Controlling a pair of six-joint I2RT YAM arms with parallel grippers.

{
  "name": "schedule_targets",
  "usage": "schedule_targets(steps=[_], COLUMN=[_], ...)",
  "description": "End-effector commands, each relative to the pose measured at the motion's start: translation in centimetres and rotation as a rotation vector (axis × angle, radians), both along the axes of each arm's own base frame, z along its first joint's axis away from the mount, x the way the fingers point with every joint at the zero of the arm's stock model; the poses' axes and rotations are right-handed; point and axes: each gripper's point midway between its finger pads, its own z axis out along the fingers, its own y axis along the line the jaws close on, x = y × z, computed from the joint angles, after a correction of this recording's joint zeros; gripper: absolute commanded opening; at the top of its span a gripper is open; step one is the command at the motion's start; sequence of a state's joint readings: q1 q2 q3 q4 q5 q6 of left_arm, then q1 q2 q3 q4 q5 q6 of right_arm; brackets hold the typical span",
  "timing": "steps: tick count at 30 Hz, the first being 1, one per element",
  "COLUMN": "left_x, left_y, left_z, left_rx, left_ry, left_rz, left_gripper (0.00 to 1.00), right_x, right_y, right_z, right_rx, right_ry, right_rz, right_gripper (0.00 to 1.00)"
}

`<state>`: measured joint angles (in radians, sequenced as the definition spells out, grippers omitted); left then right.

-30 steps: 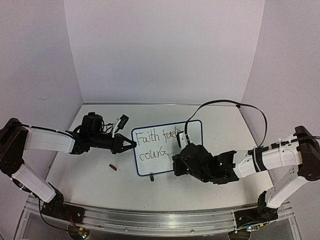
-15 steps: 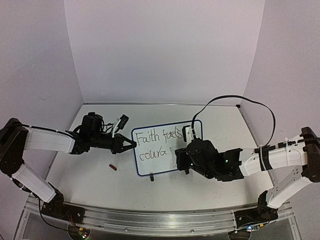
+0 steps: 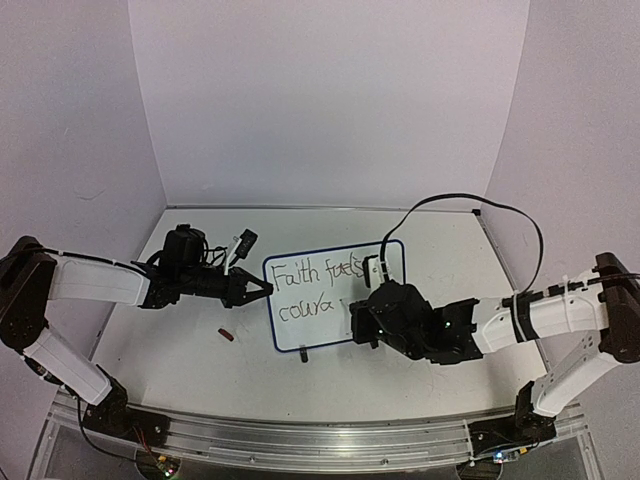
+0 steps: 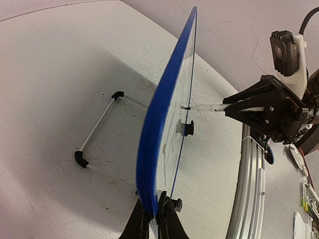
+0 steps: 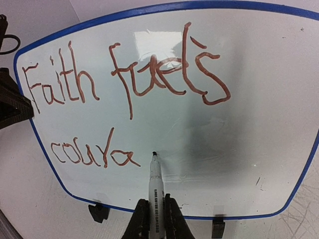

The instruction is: Write a sentence on the whiteboard

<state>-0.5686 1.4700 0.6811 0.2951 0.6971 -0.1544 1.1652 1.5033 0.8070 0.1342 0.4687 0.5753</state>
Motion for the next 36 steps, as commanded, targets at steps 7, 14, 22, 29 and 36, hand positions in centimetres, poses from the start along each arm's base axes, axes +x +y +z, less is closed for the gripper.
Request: schedule_targets(steps=[7,14,22,29,36], left_x=[1.1,1.2,1.1,1.1,1.1], left_y=[0.6,0.5,0.6,0.5,0.5], left_z=[-0.9,-0.8,-0.9,-0.9,-0.7], left_rx=[0.066,0.066,0.067,0.066,0.063], left_ry=[-0.025,-0.026,-0.026,-0.023,-0.027], left_rz=[0.045,0.045,0.046,0.044,0.044], left_gripper=[0.00,0.00,0.00,0.00,0.00], right_x=[0.9,0.6,-0.8,-0.9,0.0], right_y=[1.6,2.2,1.7,0.3,-0.2], right_z=[1.5,0.9,-0.8,-1.0,0.1], right_rx=[0.024,0.019,0.000,-0.008,-0.011], right_ry=[-0.052,-0.032,0.016,0.020,-0.021], right_rz=[0.026,0.058,0.071,0.031,-0.025], right_gripper=[0.00,0.00,0.00,0.00,0.00])
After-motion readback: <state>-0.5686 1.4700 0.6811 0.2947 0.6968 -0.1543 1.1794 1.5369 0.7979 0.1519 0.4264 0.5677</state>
